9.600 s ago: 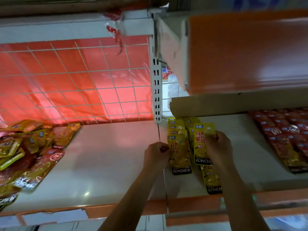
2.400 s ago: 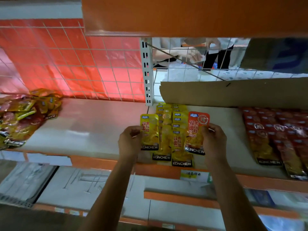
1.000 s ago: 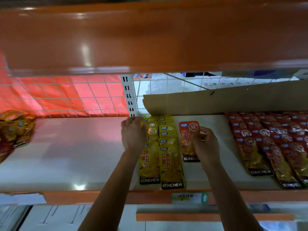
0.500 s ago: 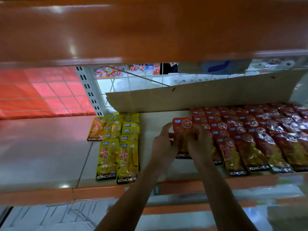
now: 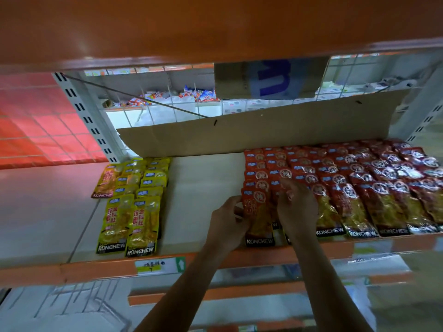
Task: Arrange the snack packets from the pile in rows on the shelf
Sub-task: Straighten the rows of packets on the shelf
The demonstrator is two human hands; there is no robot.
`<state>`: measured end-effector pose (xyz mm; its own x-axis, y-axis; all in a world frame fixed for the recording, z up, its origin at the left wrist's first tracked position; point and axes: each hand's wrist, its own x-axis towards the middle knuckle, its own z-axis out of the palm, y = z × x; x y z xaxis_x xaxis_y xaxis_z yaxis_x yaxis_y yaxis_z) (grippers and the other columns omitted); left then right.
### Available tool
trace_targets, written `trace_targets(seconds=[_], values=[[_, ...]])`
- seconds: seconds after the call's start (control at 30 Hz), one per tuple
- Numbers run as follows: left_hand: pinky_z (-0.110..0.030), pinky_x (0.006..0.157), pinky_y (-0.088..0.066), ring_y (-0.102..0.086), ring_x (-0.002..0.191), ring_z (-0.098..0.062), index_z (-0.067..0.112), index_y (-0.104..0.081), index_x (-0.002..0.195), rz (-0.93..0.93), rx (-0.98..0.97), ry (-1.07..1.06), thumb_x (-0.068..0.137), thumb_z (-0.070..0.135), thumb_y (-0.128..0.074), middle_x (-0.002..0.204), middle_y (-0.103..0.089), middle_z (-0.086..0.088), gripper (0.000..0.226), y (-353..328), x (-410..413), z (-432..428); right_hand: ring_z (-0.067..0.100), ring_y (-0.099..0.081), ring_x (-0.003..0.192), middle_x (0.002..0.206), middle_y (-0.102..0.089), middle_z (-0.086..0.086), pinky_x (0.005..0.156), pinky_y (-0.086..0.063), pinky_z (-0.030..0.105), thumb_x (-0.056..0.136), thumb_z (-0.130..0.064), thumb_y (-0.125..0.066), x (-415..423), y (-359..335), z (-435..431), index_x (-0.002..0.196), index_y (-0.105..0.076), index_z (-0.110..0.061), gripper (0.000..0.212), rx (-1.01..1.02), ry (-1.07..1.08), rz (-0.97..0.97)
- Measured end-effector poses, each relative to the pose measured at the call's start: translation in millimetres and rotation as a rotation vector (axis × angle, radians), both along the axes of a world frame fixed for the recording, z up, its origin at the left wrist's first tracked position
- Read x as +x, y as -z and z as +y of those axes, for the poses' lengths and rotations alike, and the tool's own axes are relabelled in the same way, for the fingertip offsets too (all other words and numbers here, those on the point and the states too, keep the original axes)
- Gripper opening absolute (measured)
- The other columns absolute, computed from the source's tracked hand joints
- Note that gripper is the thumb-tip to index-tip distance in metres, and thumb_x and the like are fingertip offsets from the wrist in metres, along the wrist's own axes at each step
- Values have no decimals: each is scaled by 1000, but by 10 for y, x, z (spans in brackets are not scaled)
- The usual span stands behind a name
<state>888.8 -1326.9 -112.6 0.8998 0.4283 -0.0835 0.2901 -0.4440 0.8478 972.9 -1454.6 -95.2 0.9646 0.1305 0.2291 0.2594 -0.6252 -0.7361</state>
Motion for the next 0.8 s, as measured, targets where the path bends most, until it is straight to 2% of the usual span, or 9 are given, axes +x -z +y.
trace_targets(seconds=[0.13,0.4,0.5,0.57,0.67,0.8], values=[[-17,76,-49,-65,87,-8,23,-53,131,-7,140,-35,86,36,-67,109,-69,2,48,-26,-8,-75,24,-55,117,123,-62,7,95,-41,31,93,-6,-54,-8,34,-47,123,-61,-12,32,-4,-24,5],[-24,80,-51,-67,91,-14,19,-52,133,29,207,-45,88,38,-66,109,-69,0,51,-52,30,-190,23,-54,119,125,-61,6,94,-39,28,93,-8,-54,-26,29,-58,123,-61,-11,31,-2,-74,9],[-25,81,-52,-68,92,-15,18,-50,135,46,220,-48,89,39,-63,110,-69,-1,53,-48,25,-206,23,-54,118,124,-61,7,95,-43,31,93,-7,-54,-48,21,-32,124,-60,-11,32,3,-96,-3],[-25,81,-52,-67,94,-15,17,-49,136,49,235,-71,92,41,-59,112,-69,-2,52,-56,15,-186,22,-54,116,124,-61,5,91,-43,29,92,-7,-54,-73,23,12,124,-60,-14,33,-8,-106,-13],[-19,78,-46,-66,92,-11,20,-53,133,32,306,-145,93,41,-56,112,-69,2,45,-81,-6,-75,21,-54,114,121,-62,3,87,-42,26,91,-7,-54,-162,21,135,123,-61,-16,34,-39,-144,-63],[-18,75,-44,-65,88,-9,22,-60,125,-11,401,-238,91,38,-59,108,-69,3,38,-130,-122,202,27,-57,111,116,-65,9,92,-43,31,85,-1,-57,-345,12,418,118,-65,-10,34,-64,-251,-107]])
